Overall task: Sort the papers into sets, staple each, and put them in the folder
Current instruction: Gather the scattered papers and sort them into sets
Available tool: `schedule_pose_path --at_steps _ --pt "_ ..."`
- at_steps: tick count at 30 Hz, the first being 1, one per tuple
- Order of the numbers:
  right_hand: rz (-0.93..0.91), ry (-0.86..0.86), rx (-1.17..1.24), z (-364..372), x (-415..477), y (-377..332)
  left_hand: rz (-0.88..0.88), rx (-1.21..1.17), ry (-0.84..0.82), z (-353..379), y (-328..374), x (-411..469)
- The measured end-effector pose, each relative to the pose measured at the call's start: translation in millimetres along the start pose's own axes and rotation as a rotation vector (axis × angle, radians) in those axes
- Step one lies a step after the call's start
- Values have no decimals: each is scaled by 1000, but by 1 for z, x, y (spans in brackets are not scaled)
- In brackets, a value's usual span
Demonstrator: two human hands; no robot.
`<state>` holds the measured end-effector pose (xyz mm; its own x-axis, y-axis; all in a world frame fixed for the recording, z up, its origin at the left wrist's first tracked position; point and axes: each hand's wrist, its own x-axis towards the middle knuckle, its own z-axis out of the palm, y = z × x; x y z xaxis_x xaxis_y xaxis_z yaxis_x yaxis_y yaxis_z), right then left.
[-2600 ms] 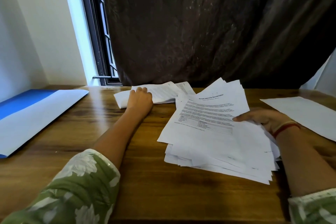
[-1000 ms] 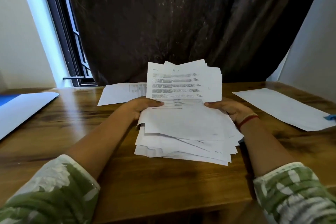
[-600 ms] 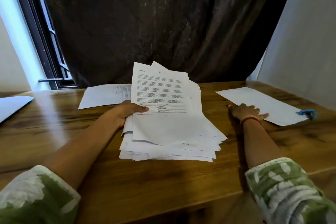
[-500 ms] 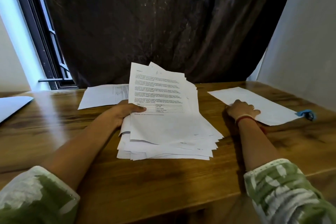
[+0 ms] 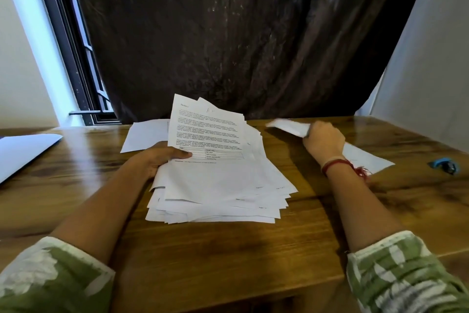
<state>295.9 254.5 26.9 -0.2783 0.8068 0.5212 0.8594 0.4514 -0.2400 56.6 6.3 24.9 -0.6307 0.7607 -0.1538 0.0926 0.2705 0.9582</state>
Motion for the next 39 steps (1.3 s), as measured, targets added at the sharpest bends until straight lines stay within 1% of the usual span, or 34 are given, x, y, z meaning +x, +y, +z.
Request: schedule_pose_path --at_steps 2,4,6,8,10,11,13,15,16,17,18,20,22,23,27,28,30,31,33,34,35,36,39 --pt "-4 86 313 -18 3 -11 -3 2 0 -1 -1 0" --pt "27 135 790 -39 5 -19 -2 1 -2 0 0 -2" --pt "140 158 1293 -56 3 -23 2 -2 -14 0 -1 -1" --pt "330 101 1630 -62 5 -24 7 0 -9 2 2 -5" --pt "519 -72 1796 -54 8 -23 5 11 2 2 2 -3" --pt "589 -183 1816 -48 7 -24 4 19 -2 2 2 -2" --pt "652 -409 1734 -36 5 -27 11 45 -4 2 2 -2" --pt "646 -608 1561 -23 2 -27 6 61 -6 2 4 -4" --pt "630 -684 1468 -18 0 -27 -5 53 -11 2 5 -5" --pt "617 -724 1381 -15 -3 -27 -20 43 -19 1 5 -5" --pt "607 -733 1302 -9 -4 -27 -31 39 -17 1 5 -5" --pt "554 -682 1136 3 -10 -29 -45 58 -6 -1 5 -5" --pt "447 -635 1003 8 -16 -33 -50 53 -13 -2 5 -6" --pt "392 -638 954 9 -20 -36 -45 34 -19 -3 4 -6" --pt "227 -679 842 9 -31 -47 8 -105 37 -2 3 -5" --pt "196 -682 817 9 -32 -50 11 -96 45 -2 3 -3" --pt "147 -674 769 11 -33 -53 -4 3 6 0 3 0" --pt "140 -643 770 13 -33 -53 -3 75 -15 0 2 3" --pt "187 -546 857 17 -29 -52 36 198 -40 1 -1 11" --pt "214 -493 908 19 -27 -50 67 225 -48 0 -2 14" --pt "227 -477 947 21 -25 -48 94 225 -53 -2 -4 15" --pt "232 -507 999 22 -23 -45 104 193 -56 -3 -5 17" --pt "266 -760 1290 19 -22 -42 80 -83 -125 -9 -10 20"
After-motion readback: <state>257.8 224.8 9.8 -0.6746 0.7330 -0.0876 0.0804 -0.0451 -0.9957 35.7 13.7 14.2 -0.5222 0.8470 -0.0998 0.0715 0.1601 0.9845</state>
